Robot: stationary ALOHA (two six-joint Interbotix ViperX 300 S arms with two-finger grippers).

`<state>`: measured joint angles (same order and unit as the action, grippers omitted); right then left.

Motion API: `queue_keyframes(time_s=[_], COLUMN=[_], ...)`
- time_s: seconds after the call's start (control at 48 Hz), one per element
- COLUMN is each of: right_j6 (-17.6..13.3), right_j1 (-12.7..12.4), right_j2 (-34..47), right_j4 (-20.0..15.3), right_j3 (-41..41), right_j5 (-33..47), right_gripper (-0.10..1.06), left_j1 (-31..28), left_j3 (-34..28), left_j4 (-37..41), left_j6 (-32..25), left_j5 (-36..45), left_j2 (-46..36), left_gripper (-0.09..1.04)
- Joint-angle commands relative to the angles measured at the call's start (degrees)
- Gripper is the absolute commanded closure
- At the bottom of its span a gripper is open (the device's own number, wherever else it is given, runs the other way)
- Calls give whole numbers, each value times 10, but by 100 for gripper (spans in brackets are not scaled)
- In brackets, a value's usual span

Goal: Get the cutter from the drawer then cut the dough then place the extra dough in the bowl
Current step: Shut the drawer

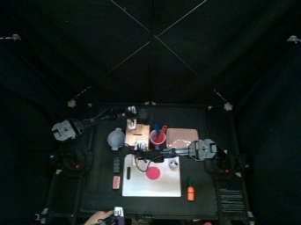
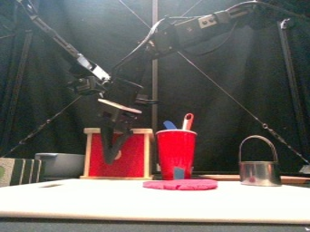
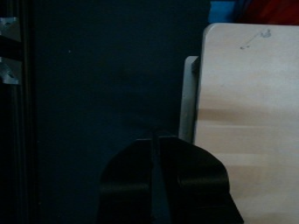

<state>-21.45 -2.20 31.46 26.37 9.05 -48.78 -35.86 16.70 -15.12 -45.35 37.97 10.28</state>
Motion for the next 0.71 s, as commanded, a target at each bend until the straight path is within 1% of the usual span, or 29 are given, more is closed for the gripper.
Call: queue_keyframes(time_s=[0.021, 0.333, 0.5, 0.708], right_j6=[-1, -2, -2, -1], right_j1=[-21, -18, -23, -19], right_j2=[-42, -35, -33, -33], right_j4=[6, 2, 3, 1], right_j3=[-1, 11, 21, 22], right_j5=[-2, 44, 46, 32], right_gripper=[69, 69, 69, 69], left_j1=[4, 3, 4, 4], left_j3=[-18, -21, -19, -18], left_j4=[-4, -4, -4, -4], left_j6=[2, 2, 2, 3], left_j5=[-1, -3, -3, -4], left_j2=[-7, 2, 3, 1], left_gripper=[48, 48, 48, 48])
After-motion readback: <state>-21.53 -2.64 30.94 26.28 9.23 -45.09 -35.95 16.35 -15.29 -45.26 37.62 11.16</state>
